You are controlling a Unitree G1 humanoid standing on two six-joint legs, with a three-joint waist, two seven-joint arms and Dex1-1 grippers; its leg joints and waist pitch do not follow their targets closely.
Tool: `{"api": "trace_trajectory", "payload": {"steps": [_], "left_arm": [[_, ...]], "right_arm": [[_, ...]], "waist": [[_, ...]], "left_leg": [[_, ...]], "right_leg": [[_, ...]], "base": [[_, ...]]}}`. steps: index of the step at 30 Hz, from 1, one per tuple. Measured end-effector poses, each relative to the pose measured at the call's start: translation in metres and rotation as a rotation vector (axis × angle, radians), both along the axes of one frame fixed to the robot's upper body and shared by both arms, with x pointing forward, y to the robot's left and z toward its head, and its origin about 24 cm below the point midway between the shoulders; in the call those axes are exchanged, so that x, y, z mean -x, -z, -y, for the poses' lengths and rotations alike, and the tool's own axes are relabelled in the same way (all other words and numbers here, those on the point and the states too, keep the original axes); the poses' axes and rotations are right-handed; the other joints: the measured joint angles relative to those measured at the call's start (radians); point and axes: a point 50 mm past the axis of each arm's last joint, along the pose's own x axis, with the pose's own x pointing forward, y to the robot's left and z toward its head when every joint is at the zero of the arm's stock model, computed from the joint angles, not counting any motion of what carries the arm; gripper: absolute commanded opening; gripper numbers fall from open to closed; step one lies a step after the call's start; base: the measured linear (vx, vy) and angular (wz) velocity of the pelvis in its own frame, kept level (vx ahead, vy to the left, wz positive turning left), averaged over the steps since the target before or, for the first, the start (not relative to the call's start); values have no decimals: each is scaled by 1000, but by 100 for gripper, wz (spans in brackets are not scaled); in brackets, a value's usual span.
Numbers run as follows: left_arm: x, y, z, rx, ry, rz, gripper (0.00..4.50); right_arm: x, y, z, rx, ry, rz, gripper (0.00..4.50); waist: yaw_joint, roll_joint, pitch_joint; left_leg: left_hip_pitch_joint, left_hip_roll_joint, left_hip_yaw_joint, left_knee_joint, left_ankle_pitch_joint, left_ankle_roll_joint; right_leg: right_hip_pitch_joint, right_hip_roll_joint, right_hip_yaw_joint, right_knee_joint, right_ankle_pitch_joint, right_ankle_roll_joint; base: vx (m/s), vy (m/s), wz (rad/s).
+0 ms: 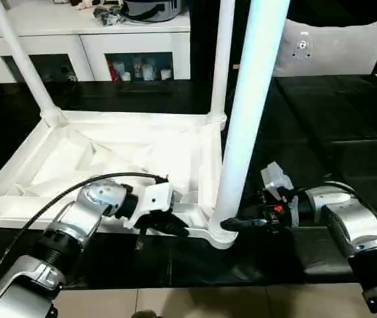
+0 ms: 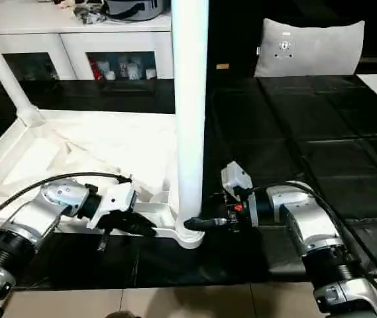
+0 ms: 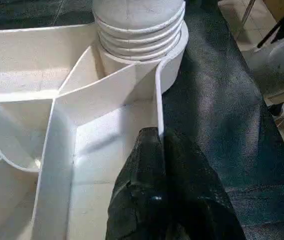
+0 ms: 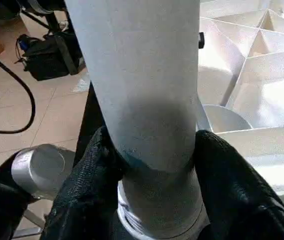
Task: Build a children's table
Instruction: Rotate leg to tighten
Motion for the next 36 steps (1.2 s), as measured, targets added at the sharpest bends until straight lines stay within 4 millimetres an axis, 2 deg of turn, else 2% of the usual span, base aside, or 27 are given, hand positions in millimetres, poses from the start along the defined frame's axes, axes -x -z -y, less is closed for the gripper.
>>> {"api": "trace_trajectory", "payload": {"steps": [7, 9, 11, 14, 15, 21, 24, 25, 27, 29, 30, 33, 36], "left_arm": [[0, 0, 1, 3, -10, -8, 0], [-2, 2, 8, 9, -54, -23, 0], [-4, 3, 11, 18, -98, -24, 0], [-12, 6, 17, 32, -249, -42, 0], [-15, 7, 21, 35, -306, -45, 0], [-29, 11, 46, 85, -556, -70, 0], [-34, 13, 61, 115, -650, -63, 0], [-35, 13, 65, 120, -671, -53, 0], [-37, 12, 73, 121, -700, -39, 0], [-37, 11, 77, 120, -708, -27, 0], [-37, 11, 78, 120, -709, -23, 0], [-37, 9, 77, 116, -681, -1, 0], [-36, 8, 73, 117, -627, 34, 0]], "right_arm": [[1, 0, 1, -2, 9, -31, 191], [4, 3, 1, -10, 65, -41, 191], [3, 3, 3, -5, 123, -45, 191], [-4, 7, 1, -3, 311, -20, 191], [-8, 9, -2, -9, 402, -18, 191], [-30, 12, -18, 4, 796, 6, 190], [-39, 12, -25, 4, 943, 17, 190], [-41, 12, -26, 3, 977, 24, 190], [-44, 12, -27, 0, 1040, 41, 246], [-44, 12, -30, -16, 1072, 41, 262], [-44, 12, -31, -23, 1079, 41, 282], [-43, 12, -30, -41, 1077, 46, 304], [-37, 12, -22, -80, 1032, 61, 325]], "waist": [[2, 0, 0], [8, 0, 0], [5, 1, -1], [-8, 0, -1], [-22, 1, -1], [-86, 5, -3], [-99, 5, -3], [-101, 5, -3], [-102, 7, -4], [-101, 8, -4], [-101, 9, -5], [-97, 11, -6], [-90, 12, -5]], "left_leg": [[0, 0, 0, 1, 0, 0], [1, 0, 0, 1, 0, 0], [2, -1, 0, 2, 0, 0], [14, -1, 1, 2, 0, 0], [15, -2, 1, 2, 0, 0], [15, -7, 0, 1, 0, 0], [14, -9, -1, 1, 0, 1], [14, -9, -1, 1, 0, 1], [13, -10, -1, 1, 0, 1], [13, -11, -1, -1, 0, 2], [13, -11, -1, -3, 0, 2], [10, -11, -2, -7, 0, 2], [7, -11, -2, -11, 0, 2]], "right_leg": [[0, 0, 0, 0, 0, 0], [2, -1, 0, 1, 0, 0], [3, -3, 0, 2, 0, 0], [10, -5, 1, 2, -3, 6], [10, -8, 0, 2, -4, 6], [11, -13, -6, -7, -4, 7], [9, -14, -4, -8, -4, 7], [9, -15, -4, -8, -4, 7], [8, -15, -3, -8, -4, 7], [8, -15, -3, -8, -3, 7], [8, -15, -3, -7, -3, 7], [8, -15, -3, -7, -2, 7], [4, -15, -5, -6, 0, 3]], "base": [[0, 0, 0], [0, 0, 0], [0, 0, 0], [0, 0, 0], [0, 0, 0], [0, 0, 0], [0, 0, 0], [0, 0, 0], [0, 0, 0], [0, 0, 0], [0, 0, 0], [0, 0, 0], [0, 0, 0]]}}
